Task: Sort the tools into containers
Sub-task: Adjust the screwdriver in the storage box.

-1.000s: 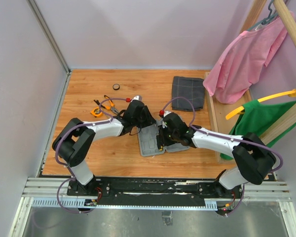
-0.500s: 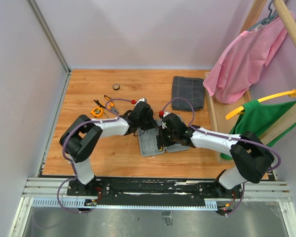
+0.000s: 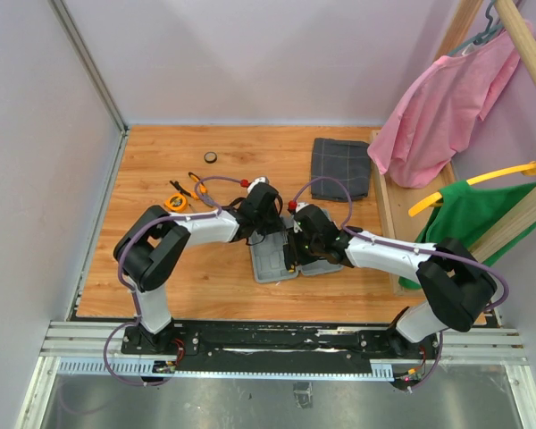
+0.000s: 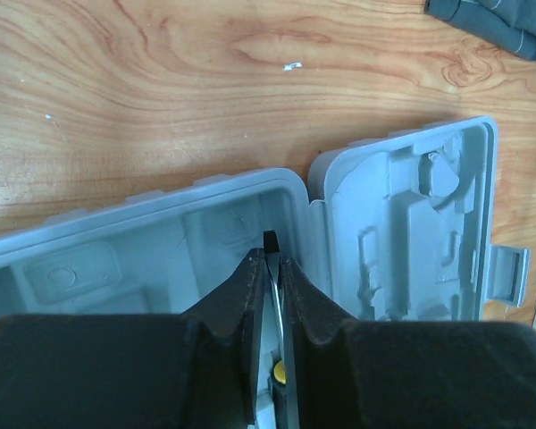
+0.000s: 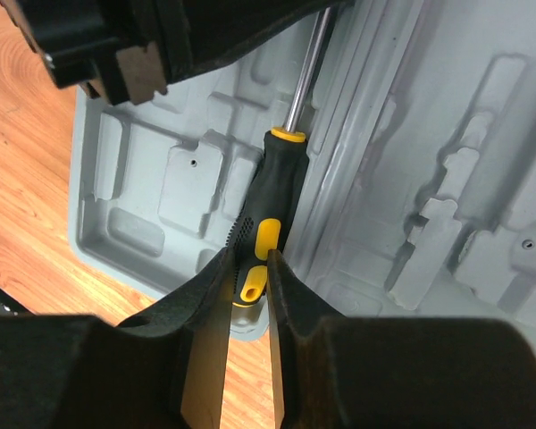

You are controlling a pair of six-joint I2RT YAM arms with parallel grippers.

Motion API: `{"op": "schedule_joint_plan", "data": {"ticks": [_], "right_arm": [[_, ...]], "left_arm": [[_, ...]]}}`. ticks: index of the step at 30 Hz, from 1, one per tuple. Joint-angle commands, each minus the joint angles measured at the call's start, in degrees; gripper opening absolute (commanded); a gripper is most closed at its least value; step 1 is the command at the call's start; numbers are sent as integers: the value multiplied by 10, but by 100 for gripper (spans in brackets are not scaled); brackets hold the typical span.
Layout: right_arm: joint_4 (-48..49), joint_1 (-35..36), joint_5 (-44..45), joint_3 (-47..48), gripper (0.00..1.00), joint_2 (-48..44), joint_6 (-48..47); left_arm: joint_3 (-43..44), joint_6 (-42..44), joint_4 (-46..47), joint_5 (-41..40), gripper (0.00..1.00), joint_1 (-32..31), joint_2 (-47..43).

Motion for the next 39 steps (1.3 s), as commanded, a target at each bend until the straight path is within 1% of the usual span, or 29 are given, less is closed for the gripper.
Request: {"op": "schedule_joint_plan", "data": {"ticks": [1, 9, 19, 39], "right_arm": [[-30, 11, 3, -8, 22, 8, 3], [-36, 12, 10, -10, 21, 6, 4], [-97, 12, 49, 3, 18, 25, 2], [-122, 11, 80, -14, 15, 44, -5]], "left_arm": [[26, 15, -17, -25, 14, -4, 21], [25, 17, -20, -26, 1, -4, 29], [0, 15, -35, -41, 0, -5, 39], [-50, 8, -24, -49, 1, -5, 68]]}}
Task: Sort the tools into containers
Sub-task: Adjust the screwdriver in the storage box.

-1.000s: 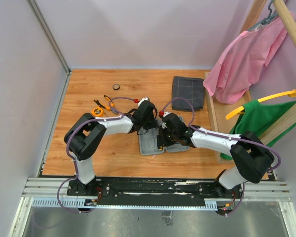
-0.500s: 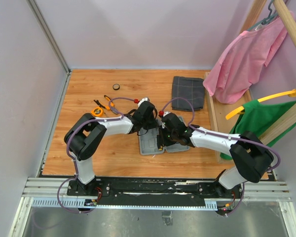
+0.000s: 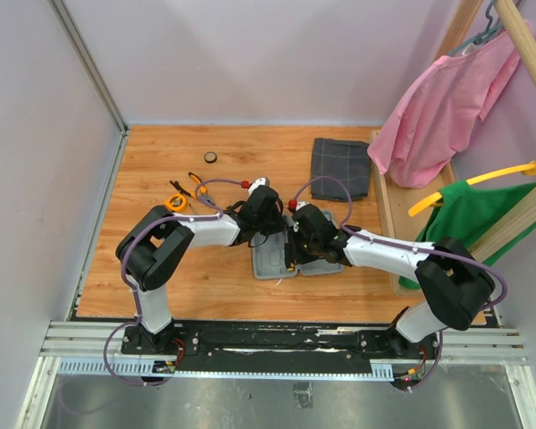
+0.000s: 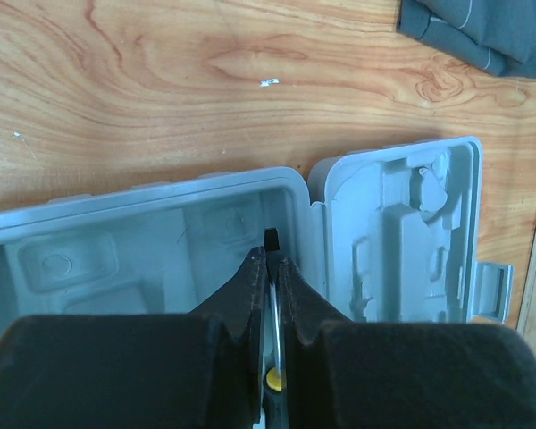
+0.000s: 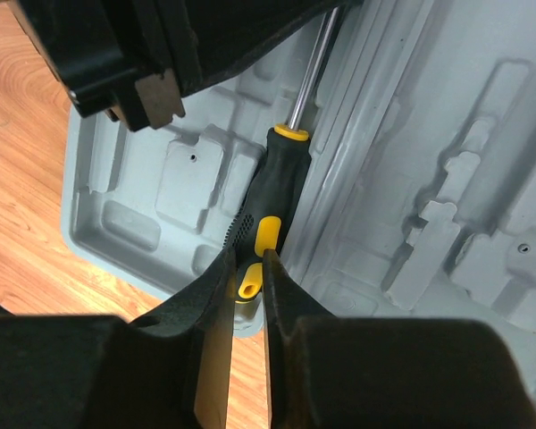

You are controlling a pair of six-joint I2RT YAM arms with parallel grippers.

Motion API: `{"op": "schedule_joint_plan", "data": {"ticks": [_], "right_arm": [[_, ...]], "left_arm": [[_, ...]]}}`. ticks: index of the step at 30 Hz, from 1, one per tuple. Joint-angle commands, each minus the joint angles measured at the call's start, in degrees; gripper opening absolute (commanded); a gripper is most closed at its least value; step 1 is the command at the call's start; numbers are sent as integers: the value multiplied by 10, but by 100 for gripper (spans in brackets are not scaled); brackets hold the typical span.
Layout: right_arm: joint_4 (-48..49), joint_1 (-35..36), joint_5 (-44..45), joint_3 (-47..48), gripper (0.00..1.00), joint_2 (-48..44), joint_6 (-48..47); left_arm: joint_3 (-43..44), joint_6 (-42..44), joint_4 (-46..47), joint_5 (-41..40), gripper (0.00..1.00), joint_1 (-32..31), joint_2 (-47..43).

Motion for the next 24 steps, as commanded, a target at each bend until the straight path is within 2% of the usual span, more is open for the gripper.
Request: {"op": "schedule_joint_plan", "data": {"ticks": [1, 14, 24], "right_arm": [[-110, 11, 51, -22, 15, 36, -22], [-149, 11, 71, -8, 15, 43, -65], [-175, 11, 28, -17, 16, -3, -105]], "left_arm": [[-38, 18, -78, -39, 0, 0, 57], [-87, 21, -79, -42, 0, -5, 54], [-168, -9, -87, -61, 1, -50, -46]]}}
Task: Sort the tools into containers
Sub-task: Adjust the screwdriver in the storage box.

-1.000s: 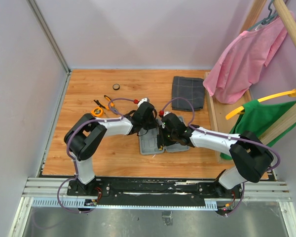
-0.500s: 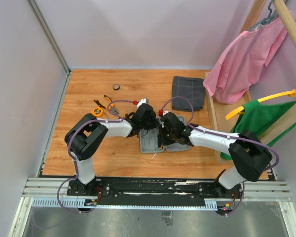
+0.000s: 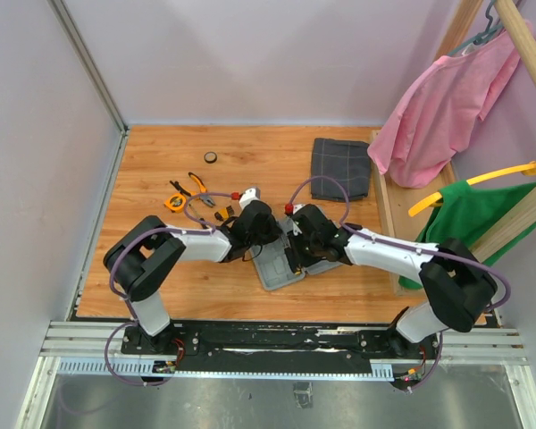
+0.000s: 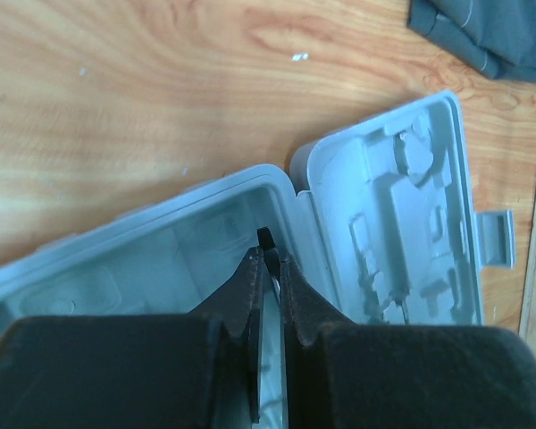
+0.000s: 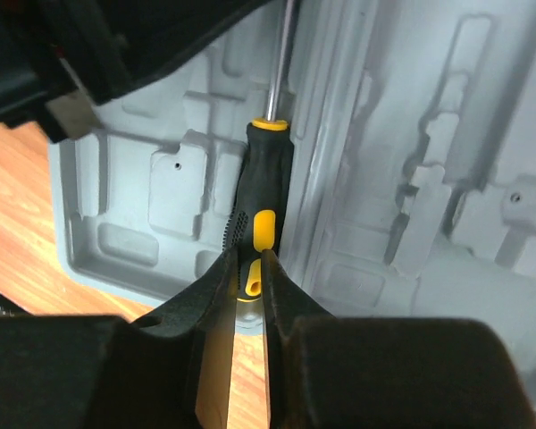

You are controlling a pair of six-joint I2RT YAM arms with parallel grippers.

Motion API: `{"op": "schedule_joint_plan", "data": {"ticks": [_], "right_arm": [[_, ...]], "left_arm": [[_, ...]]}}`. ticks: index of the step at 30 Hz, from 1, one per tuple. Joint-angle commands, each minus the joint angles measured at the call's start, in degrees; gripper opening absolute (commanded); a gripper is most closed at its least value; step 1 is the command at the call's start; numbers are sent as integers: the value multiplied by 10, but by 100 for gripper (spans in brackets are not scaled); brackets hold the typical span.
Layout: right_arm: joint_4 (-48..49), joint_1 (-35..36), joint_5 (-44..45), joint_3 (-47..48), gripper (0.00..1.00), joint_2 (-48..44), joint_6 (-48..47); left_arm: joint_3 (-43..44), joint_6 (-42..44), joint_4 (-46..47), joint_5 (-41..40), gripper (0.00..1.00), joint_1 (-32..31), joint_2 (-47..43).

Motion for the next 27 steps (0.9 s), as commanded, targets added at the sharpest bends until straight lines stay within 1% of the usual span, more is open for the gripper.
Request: {"op": "schedule_joint_plan", "data": {"ticks": [1, 7, 11, 17, 21, 24, 27], "right_arm": [[-120, 11, 25, -42, 16, -5, -45], [-121, 12, 15, -60, 16, -30, -49], [-121, 11, 13, -57, 17, -34, -54], [-119, 11, 16, -58, 17, -32, -56], [-115, 11, 12, -61, 17, -31, -56], [-113, 12, 10, -60, 17, -31, -57], [-110, 12, 4, -56, 18, -33, -62]], "left_arm": [[-73, 11, -182, -21, 1, -37, -15], [-83, -11, -183, -15, 2, -68, -52], [-69, -6, -194, -26, 11, -69, -80], [-36, 25, -208, -41, 35, -69, -134], [-24, 66, -204, -49, 39, -69, -165], [-27, 95, -200, -63, 46, -69, -182], [-41, 139, -181, -62, 47, -69, -204]]}}
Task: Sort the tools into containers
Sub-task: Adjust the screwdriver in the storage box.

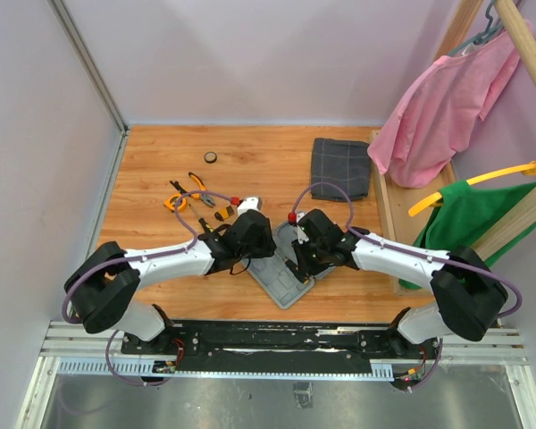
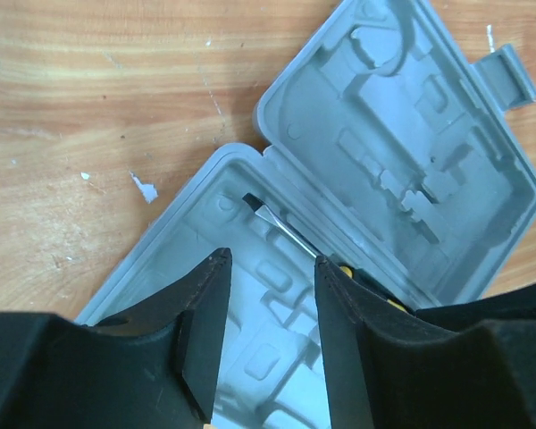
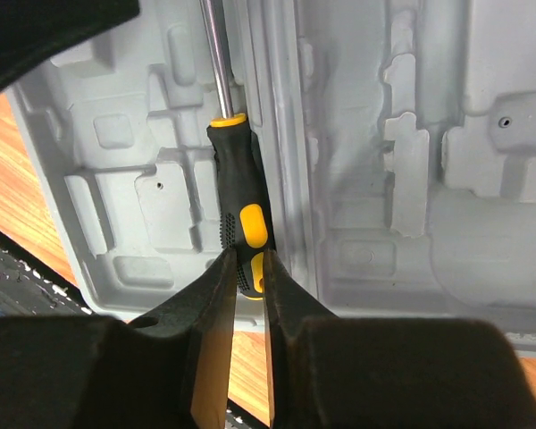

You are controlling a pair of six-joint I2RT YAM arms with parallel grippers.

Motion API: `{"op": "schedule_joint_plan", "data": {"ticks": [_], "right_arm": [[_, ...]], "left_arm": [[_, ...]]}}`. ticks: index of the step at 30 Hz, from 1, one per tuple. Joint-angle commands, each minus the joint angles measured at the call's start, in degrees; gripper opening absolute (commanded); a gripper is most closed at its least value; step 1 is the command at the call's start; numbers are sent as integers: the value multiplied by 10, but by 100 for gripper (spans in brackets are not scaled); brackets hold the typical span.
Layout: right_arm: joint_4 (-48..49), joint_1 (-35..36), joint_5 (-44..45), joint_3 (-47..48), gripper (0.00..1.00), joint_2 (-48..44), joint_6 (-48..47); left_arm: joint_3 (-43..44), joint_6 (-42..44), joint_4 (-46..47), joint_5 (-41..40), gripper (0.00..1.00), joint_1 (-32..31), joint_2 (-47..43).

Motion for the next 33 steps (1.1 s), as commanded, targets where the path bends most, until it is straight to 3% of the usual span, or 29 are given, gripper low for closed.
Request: {"op": "schedule_joint_plan", "data": {"ticks": [1, 8, 14, 18, 26, 33], "right_arm": [[-55, 12, 48, -23, 18, 13, -31], [-43, 12, 4, 0, 27, -23, -55], [-34, 11, -13, 25, 38, -57, -59], [-25, 11, -15, 36, 38, -59, -51], [-4, 11, -31, 87, 32, 5, -51], [-10, 11, -39, 131, 26, 67, -47]], "left_arm": [[-8, 82, 18, -15, 47, -5, -41], [-53, 160, 58, -32, 47, -4, -107], [-77, 187, 78, -41, 53, -4, -157], [-94, 176, 84, -52, 55, -4, -173], [-114, 145, 85, -22, 42, -4, -181], [-161, 127, 93, -24, 42, -4, -230]]}}
